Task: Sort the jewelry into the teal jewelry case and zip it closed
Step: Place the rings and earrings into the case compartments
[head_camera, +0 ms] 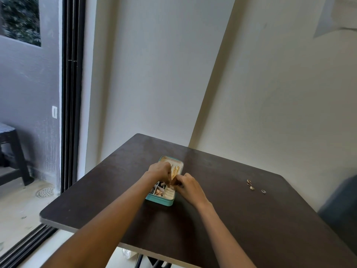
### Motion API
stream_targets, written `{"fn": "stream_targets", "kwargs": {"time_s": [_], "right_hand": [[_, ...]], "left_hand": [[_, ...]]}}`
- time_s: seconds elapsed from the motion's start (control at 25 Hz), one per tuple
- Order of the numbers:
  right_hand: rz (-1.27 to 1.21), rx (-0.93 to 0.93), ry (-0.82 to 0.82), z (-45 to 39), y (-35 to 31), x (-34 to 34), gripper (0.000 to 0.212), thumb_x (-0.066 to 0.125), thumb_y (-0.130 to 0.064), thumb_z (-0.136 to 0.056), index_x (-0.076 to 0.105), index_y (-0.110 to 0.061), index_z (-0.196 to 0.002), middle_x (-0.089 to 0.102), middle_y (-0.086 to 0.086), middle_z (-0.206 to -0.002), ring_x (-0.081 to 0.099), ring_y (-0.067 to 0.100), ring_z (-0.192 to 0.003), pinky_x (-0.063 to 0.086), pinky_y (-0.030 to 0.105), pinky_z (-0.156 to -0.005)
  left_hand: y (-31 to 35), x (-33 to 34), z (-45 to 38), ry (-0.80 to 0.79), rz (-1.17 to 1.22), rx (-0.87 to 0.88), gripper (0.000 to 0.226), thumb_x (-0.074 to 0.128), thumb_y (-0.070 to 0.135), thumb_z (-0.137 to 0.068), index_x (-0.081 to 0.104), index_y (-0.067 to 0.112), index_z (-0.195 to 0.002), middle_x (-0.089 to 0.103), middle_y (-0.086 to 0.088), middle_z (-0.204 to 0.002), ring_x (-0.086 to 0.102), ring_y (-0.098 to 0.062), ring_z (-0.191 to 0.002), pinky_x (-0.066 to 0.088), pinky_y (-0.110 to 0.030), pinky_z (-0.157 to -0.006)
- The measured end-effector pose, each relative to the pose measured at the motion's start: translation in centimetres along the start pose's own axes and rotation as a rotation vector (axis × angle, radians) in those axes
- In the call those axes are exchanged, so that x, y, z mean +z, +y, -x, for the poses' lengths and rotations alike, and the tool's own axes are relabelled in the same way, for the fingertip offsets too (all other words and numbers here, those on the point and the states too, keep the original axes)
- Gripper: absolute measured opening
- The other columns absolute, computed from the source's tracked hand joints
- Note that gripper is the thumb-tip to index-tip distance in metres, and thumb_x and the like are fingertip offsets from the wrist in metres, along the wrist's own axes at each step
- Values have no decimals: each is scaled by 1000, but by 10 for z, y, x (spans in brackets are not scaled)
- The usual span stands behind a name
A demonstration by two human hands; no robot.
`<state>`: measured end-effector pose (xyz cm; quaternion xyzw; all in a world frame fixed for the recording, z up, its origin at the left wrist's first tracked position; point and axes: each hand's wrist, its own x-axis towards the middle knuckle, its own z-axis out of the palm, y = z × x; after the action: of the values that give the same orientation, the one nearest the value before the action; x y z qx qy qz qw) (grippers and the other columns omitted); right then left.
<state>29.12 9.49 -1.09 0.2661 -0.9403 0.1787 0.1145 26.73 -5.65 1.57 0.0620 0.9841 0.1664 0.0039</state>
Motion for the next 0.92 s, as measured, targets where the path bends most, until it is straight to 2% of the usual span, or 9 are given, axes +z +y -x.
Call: {"fn": "stream_targets", "kwargs": {"time_s": [0.16, 0.36, 0.56, 0.76, 0.92], "right_hand": [[53, -35, 80, 7, 1, 3, 23, 48, -14, -94, 68, -13, -106, 57, 3, -105, 44, 13, -94, 45, 26, -76], [167, -78, 56, 11, -5, -1, 29, 49, -15, -93, 65, -19, -117, 55, 3, -115, 45, 21, -104, 46, 33, -85], [134, -15, 166, 12, -1, 5, 25, 49, -10, -92, 67, -15, -108, 57, 2, -108, 47, 18, -100, 49, 32, -80], [145, -22, 135, 11, 2, 7, 27, 51, -9, -91, 70, -19, -107, 57, 1, -108, 47, 18, -102, 48, 32, -81], [-20, 139, 280, 10, 12, -2, 38, 43, 3, -88, 70, -20, -100, 57, -4, -104, 45, 12, -102, 44, 25, -83]], "left_hand": [[1, -1, 3, 19, -8, 0, 31, 73, 24, -78, 63, 12, -105, 63, -3, -109, 60, -19, -99, 44, -26, -74], [2, -2, 2, 5, -2, -7, 29, 71, 25, -79, 63, 12, -104, 64, -4, -107, 61, -19, -98, 44, -26, -74], [0, -2, 0, -10, -11, -16, 28, 73, 28, -77, 64, 14, -100, 67, -2, -103, 63, -17, -95, 46, -26, -73], [1, -3, 0, -7, -37, -17, 29, 72, 30, -77, 63, 16, -101, 66, 0, -101, 62, -16, -93, 44, -25, -72], [2, -5, -3, -59, -8, -11, 24, 69, 29, -81, 65, 15, -100, 63, 1, -95, 56, -13, -84, 41, -25, -69]]}}
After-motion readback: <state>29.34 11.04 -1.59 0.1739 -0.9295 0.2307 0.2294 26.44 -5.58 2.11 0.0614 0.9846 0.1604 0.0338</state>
